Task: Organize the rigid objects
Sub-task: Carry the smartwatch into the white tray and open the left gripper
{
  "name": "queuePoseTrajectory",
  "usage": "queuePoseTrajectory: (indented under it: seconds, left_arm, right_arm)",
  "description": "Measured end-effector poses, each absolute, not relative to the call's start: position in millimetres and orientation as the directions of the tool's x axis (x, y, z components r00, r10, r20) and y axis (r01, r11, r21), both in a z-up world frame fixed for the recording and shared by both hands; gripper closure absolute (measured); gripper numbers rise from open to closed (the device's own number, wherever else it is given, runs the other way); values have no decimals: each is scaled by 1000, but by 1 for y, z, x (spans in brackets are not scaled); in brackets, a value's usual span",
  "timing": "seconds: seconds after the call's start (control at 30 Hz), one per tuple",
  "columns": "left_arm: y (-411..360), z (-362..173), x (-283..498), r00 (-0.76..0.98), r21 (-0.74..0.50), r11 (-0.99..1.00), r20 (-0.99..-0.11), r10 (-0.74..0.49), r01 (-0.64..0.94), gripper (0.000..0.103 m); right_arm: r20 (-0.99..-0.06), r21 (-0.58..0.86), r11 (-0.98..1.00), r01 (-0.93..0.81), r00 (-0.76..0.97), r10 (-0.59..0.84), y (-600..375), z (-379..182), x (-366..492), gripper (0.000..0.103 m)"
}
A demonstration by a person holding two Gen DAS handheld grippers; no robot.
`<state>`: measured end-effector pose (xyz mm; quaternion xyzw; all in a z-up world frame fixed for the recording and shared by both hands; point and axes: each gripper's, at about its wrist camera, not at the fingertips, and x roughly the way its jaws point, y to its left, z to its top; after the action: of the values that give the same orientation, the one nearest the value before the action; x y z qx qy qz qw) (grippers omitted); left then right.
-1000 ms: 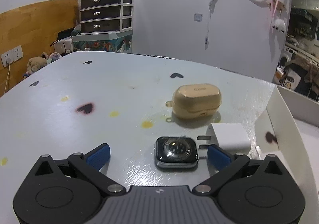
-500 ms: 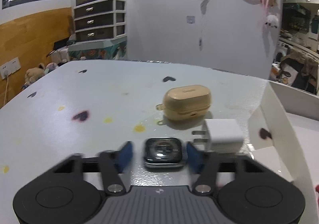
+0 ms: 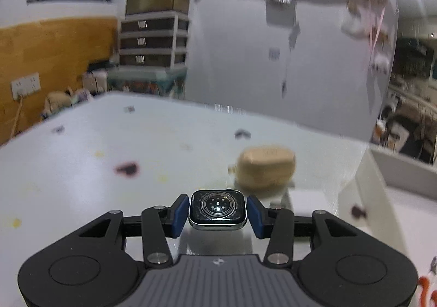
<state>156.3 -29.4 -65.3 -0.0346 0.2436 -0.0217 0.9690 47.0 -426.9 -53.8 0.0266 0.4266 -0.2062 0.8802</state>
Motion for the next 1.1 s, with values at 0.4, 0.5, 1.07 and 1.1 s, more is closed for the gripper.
queuePoseTrajectory:
  seconds: [0.4,0.5,1.07,1.1]
  left_arm:
    - [-97,13,132,874,-142,931,-323,-364,335,56]
    - [-134,19,135,844,-101,909,-343,-412,403,56]
    - [-172,-45,147,717,-59,856,-519,-466,513,56]
    - [-173,-46,145,713,-52,852,-523,-467,520,56]
  right_arm:
    - [-762,-126,913,387,551,-339,-427,-54,47,93]
    - [-762,-117,913,391,554,-335,-428,-54,47,94]
    - [-763,-83,909,409,560,-322,-432,-53,46,95]
    - [-763,-83,909,409,560,-322,-432,-53,46,95]
